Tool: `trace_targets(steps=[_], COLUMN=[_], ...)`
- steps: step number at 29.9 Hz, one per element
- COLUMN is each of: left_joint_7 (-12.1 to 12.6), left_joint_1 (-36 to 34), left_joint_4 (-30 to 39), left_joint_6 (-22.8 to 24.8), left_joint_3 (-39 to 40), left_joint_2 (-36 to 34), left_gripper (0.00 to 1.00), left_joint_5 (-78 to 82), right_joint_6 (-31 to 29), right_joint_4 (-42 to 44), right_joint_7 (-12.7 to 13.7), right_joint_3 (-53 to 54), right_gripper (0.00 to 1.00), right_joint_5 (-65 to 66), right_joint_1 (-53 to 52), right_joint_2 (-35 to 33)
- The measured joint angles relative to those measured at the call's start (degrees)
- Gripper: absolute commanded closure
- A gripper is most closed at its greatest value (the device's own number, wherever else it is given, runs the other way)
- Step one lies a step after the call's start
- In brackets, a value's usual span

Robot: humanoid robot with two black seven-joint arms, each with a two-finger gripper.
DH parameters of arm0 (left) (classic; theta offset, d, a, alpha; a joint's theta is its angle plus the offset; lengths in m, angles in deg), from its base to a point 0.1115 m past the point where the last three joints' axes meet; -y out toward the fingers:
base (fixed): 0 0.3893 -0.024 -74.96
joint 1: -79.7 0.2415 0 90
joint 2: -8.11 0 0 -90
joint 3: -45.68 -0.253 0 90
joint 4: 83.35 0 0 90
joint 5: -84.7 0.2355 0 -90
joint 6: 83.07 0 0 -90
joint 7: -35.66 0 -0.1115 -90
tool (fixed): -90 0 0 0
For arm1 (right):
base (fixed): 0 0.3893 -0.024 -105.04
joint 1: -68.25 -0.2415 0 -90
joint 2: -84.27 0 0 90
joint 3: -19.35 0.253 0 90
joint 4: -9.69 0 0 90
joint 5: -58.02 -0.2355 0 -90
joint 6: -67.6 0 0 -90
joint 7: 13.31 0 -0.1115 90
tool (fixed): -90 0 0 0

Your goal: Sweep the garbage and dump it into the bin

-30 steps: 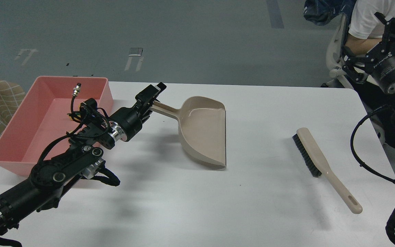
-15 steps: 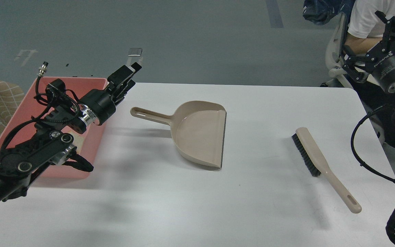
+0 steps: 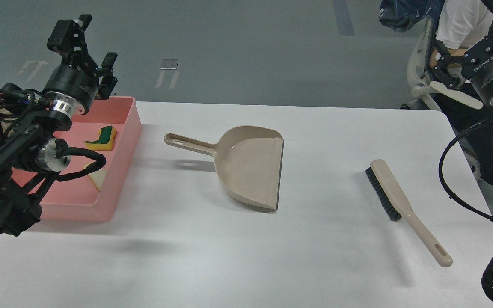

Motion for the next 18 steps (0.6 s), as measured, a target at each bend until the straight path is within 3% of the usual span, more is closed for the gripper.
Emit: trace_targets(steps=[7, 12, 18], left_joint_7=[0.3, 0.3, -1.3], left_joint_1=[-0.9, -0.5, -0.5], left_joint_4=[-0.9, -0.9, -0.5], left_joint_6=[0.2, 0.9, 1.2], left_joint_3=[2.5, 2.3, 2.5], left_joint_2=[5.1, 5.0, 4.2], left_gripper=[0.02, 0.02, 0.02], left_joint_5=[-1.7, -1.1, 0.2], right_joint_6=[0.3, 0.0, -0.3], right_joint_4=[0.5, 1.1, 3.3], right_joint_7=[0.0, 0.1, -1.0], right_joint_3=[-0.3, -0.8, -1.1], right_gripper=[0.0, 0.0, 0.0], right_joint_5=[-3.5, -9.4, -10.0], right_joint_1=[-0.1, 0.4, 0.0], right_joint_2=[2.6, 5.0, 6.3])
